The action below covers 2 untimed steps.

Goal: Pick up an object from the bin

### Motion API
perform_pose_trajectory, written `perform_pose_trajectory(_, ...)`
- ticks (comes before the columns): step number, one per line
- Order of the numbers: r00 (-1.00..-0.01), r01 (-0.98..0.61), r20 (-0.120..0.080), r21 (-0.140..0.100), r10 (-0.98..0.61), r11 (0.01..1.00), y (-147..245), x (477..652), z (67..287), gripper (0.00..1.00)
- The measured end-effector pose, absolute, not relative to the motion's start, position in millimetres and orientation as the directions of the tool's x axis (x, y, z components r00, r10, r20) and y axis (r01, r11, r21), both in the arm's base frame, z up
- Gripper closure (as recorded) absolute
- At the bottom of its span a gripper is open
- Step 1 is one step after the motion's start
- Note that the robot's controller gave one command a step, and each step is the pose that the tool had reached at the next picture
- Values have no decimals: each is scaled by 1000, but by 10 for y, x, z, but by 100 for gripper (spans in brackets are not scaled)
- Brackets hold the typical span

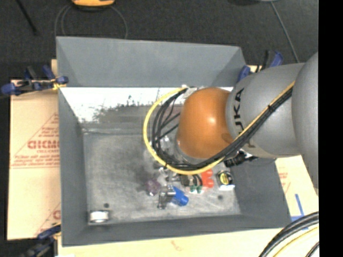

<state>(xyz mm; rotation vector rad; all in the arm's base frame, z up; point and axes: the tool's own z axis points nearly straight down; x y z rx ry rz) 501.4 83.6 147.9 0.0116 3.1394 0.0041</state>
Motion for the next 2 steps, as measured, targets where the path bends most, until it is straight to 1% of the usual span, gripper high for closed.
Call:
perform_pose_trajectory(1, -1000, 14, 3, 0, 14, 1000, 600, 5125, 868, 0)
perform_pose_trajectory(2, -1000, 15, -2, 2, 15, 1000, 613, 5132, 902, 100)
